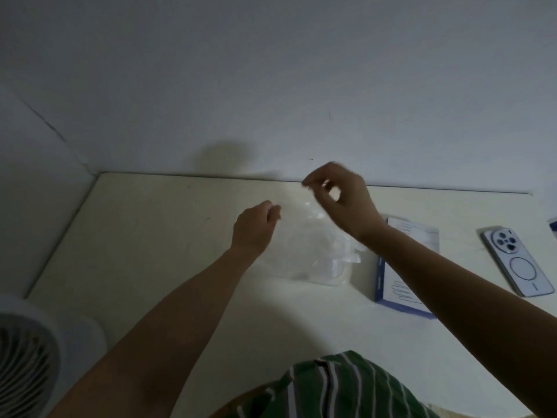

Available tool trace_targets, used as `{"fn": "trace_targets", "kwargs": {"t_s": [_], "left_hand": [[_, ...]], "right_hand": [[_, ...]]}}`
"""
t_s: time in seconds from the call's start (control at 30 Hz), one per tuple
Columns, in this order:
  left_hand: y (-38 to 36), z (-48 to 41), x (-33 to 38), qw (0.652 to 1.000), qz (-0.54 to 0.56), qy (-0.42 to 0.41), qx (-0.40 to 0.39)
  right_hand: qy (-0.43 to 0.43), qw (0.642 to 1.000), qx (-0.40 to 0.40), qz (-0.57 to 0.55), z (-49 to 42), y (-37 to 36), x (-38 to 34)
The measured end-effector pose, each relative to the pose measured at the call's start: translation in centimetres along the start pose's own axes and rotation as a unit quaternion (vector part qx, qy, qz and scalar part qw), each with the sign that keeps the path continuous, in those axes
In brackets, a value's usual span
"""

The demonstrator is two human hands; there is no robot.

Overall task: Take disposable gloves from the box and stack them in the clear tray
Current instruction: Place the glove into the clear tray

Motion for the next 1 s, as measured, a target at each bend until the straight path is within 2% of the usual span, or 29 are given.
{"fn": "trace_targets", "kwargs": {"t_s": [0.07,0.1,0.2,0.3,0.4,0.5,0.57,0.6,0.63,0.7,0.73,0.87,1.0], "left_hand": [[-0.3,-0.2,-0.3,0.999,-0.034,0.015,0.003],[-0.4,-0.3,-0.5,0.998,-0.055,0.021,0.0],[-0.6,-0.6,-0.9,0.992,-0.127,0.014,-0.013],[-1.3,-1.1,-1.0,0.982,-0.183,-0.004,-0.048],[-1.7,-1.3,-0.7,0.966,-0.249,-0.018,-0.066],[-1.7,-1.2,1.1,0.938,-0.319,-0.129,-0.038],[-2.9,-0.8,2.3,0.919,-0.322,-0.219,-0.069],[-4.0,-0.6,2.0,0.924,-0.291,-0.217,-0.12],[-5.1,-0.5,1.0,0.933,-0.255,-0.18,-0.18],[-7.1,0.4,-1.9,0.923,-0.215,-0.066,-0.312],[-7.5,0.7,-3.0,0.918,-0.206,-0.029,-0.337],[-7.9,0.9,-4.6,0.916,-0.199,0.005,-0.349],[-9.1,1.3,-5.4,0.896,-0.22,0.031,-0.384]], "right_hand": [[-0.006,0.989,-0.131,0.066,0.3,-4.1,0.0],[-0.019,0.977,-0.172,0.122,0.6,-5.9,0.9],[-0.104,0.938,-0.217,0.25,1.5,-9.0,5.5],[-0.175,0.901,-0.269,0.293,2.9,-10.9,9.1],[-0.188,0.891,-0.28,0.303,3.5,-12.0,10.3],[-0.209,0.884,-0.294,0.299,4.0,-13.2,11.3],[-0.215,0.878,-0.305,0.299,4.3,-13.9,11.7],[-0.218,0.877,-0.307,0.298,4.4,-14.2,11.9],[-0.222,0.876,-0.31,0.297,4.5,-14.4,11.9],[-0.235,0.862,-0.325,0.309,4.6,-14.6,12.4],[-0.244,0.85,-0.335,0.324,4.7,-14.6,12.8],[-0.269,0.799,-0.374,0.388,5.6,-13.9,14.0],[-0.293,0.786,-0.393,0.377,6.3,-14.1,14.8]]}}
Point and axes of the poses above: each hand's wrist, its own z-axis away from the middle knuckle, its own y-axis out of the back of the hand, x = y × z, the point moved 8 cm from there along -z, towards the middle knuckle, and after that the axes turned 8 degrees about -y, right-handed, at the moved point
